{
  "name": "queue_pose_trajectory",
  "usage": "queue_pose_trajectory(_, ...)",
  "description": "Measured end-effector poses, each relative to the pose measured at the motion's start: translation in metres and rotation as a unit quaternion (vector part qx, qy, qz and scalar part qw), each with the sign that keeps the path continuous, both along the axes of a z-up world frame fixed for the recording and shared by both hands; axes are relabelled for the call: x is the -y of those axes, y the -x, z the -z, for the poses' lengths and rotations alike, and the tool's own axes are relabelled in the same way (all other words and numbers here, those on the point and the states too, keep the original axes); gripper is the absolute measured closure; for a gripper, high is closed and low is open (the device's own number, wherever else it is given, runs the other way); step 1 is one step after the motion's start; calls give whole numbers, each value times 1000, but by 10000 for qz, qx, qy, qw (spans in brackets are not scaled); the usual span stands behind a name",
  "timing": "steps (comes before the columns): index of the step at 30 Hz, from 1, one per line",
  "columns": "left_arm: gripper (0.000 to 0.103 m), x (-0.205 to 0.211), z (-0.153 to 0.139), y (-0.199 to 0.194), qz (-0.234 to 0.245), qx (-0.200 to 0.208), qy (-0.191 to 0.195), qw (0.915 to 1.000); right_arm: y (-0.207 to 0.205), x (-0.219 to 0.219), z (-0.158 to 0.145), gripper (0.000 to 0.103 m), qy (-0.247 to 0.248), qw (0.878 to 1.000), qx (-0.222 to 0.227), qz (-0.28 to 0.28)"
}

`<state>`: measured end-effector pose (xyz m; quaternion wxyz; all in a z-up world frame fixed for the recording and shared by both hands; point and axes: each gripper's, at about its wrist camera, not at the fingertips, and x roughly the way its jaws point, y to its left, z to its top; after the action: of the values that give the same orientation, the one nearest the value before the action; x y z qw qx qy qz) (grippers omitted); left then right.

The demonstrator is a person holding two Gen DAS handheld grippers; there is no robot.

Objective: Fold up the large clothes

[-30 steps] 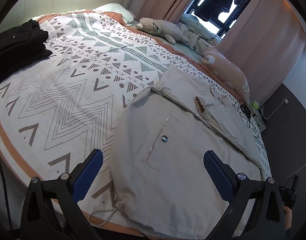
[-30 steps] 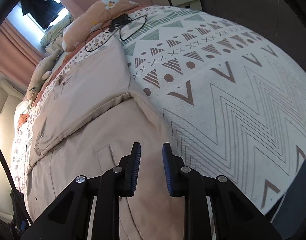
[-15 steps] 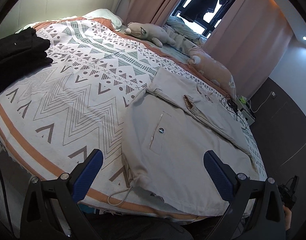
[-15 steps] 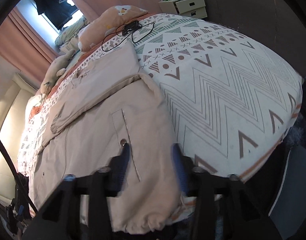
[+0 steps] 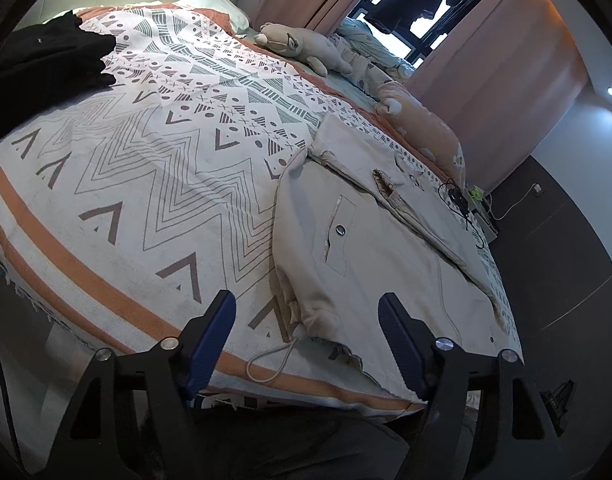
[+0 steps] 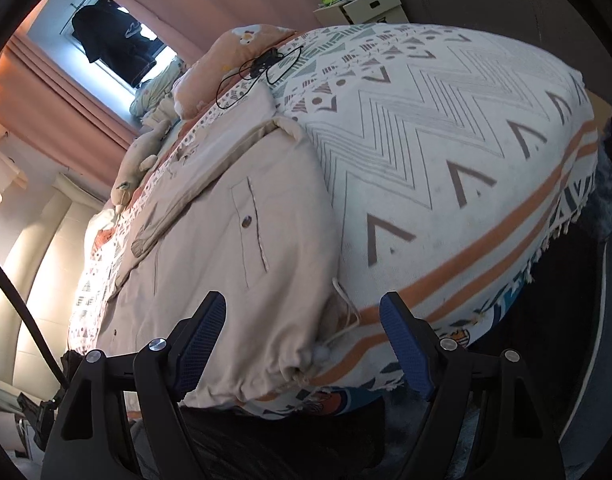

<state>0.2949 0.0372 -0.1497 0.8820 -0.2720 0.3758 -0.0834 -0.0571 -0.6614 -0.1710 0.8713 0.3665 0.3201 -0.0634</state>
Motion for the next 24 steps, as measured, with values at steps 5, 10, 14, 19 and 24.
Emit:
queue_pose_trajectory(5,31,-2,13,-6,-27,-131,160,9998,2,-9,30,30,-426,9989,119,-159)
queue_pose_trajectory(10,31,2,25,-17,15,-291,287,9992,-10,-8,57,32,-1152,9912,415,-506)
queue_pose_trajectory(14,31,6,37,-28,75,-480,396,9980,-19,-1,83,34,-1471,9873,344,-490)
queue_pose_trajectory(19,31,7,49,-39,60,-729,572,9957,-26,8,86,39,-1695,9807,610,-761)
queue_pose_trajectory(24,31,6,60,-49,85,-857,877,9924,-28,17,71,39,-1955,9634,1405,-1175)
